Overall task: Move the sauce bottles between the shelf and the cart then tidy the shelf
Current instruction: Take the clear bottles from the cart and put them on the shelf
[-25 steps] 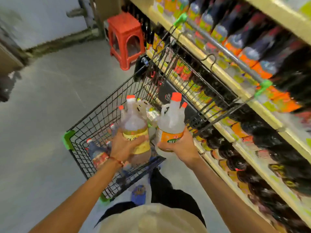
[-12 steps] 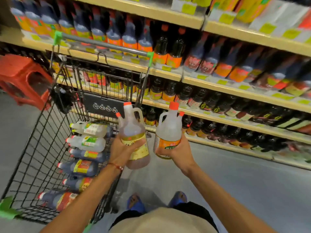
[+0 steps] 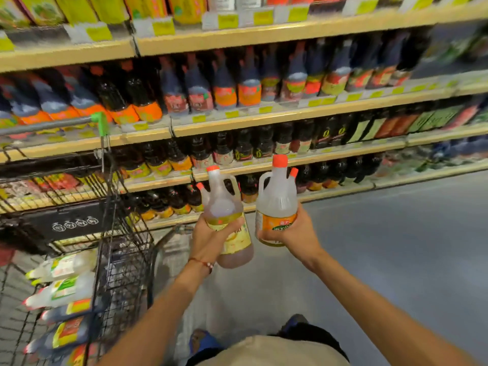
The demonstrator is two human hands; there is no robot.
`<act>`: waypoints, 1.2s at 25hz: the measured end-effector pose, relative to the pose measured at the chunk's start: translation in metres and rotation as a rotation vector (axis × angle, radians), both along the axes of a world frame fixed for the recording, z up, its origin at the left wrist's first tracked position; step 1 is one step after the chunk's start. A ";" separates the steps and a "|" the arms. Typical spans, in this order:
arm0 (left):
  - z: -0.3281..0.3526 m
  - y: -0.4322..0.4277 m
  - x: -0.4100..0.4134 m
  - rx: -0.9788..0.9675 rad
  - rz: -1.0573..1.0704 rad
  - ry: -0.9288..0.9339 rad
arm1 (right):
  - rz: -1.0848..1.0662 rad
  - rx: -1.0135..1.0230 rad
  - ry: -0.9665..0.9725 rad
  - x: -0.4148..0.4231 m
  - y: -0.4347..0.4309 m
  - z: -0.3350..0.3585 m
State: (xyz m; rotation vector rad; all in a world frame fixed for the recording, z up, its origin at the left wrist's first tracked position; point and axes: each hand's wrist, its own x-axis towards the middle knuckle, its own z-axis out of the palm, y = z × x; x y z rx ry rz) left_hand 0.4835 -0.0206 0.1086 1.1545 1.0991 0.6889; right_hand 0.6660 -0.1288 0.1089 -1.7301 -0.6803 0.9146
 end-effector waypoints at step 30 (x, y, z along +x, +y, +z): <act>-0.006 0.028 0.637 0.026 -0.406 0.065 | -0.430 -0.014 -0.021 0.565 -0.053 0.001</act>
